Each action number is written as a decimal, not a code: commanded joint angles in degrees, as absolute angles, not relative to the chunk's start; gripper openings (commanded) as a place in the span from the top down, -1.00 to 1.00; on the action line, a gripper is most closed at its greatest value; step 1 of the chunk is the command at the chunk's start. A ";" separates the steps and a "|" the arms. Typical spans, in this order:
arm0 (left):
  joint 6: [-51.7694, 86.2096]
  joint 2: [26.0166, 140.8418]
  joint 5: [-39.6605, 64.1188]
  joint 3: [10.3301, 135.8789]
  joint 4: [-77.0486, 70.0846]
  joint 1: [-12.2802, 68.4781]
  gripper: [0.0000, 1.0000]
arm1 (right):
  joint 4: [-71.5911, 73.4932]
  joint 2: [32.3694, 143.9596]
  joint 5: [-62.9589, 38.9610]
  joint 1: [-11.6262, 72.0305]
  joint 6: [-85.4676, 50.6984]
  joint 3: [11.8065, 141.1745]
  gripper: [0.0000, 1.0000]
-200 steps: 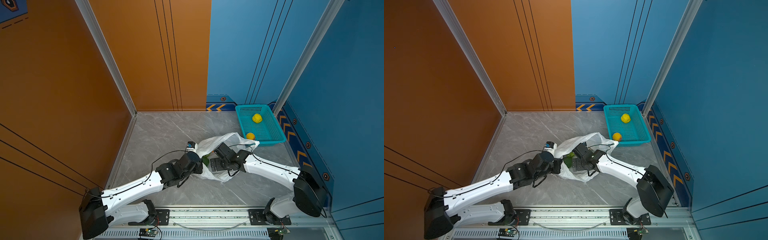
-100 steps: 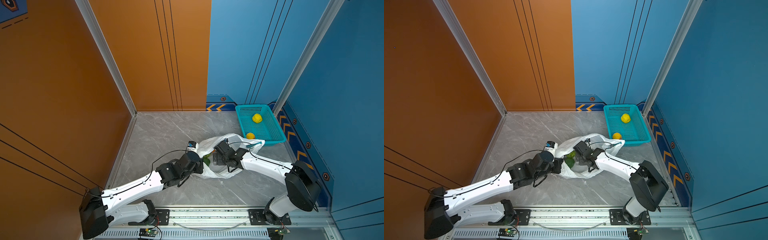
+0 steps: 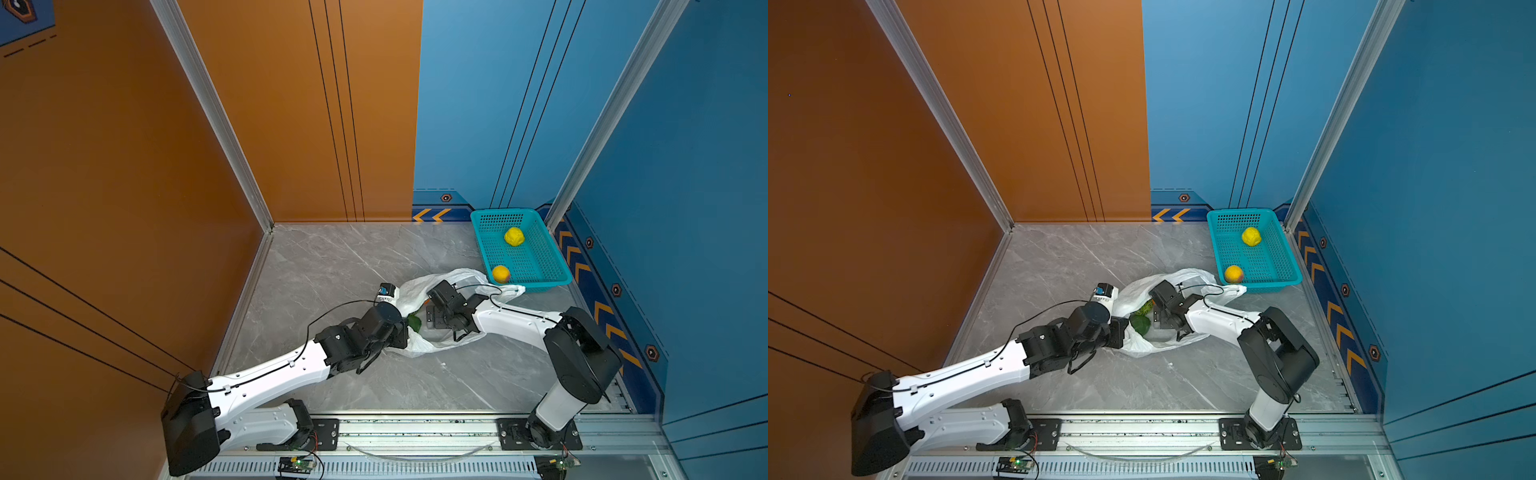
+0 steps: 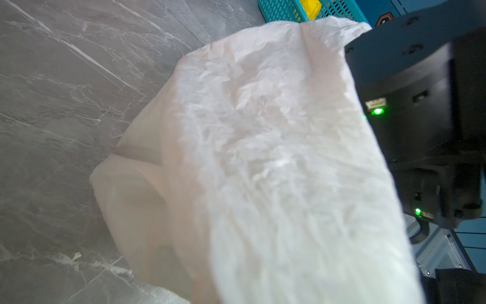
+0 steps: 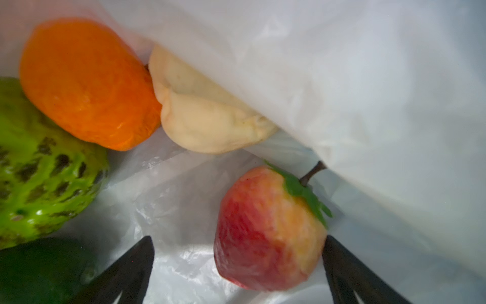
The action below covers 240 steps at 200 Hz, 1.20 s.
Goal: Untie the knot of the plastic bag and take out the fruit
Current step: Pick up the fruit from the plastic bag.
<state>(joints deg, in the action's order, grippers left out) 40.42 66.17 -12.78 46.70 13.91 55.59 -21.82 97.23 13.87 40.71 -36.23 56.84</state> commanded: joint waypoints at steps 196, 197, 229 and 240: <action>40.18 65.42 -11.68 45.12 15.18 56.36 1.00 | -27.54 91.96 8.52 44.98 -38.03 60.03 0.14; 40.22 65.40 -11.69 45.15 15.28 56.39 1.00 | -27.75 91.81 8.43 45.03 -38.04 60.03 0.14; 40.43 63.96 -12.62 45.45 17.50 56.31 1.00 | -32.63 86.38 6.42 47.75 -39.46 60.55 0.15; 40.53 63.48 -12.85 45.81 18.66 56.29 1.00 | -34.65 84.43 6.12 48.58 -39.87 60.98 0.15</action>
<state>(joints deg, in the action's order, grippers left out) 40.32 65.25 -11.53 45.82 15.05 55.64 -27.46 88.14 7.77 47.07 -37.91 59.59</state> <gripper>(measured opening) 0.045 0.557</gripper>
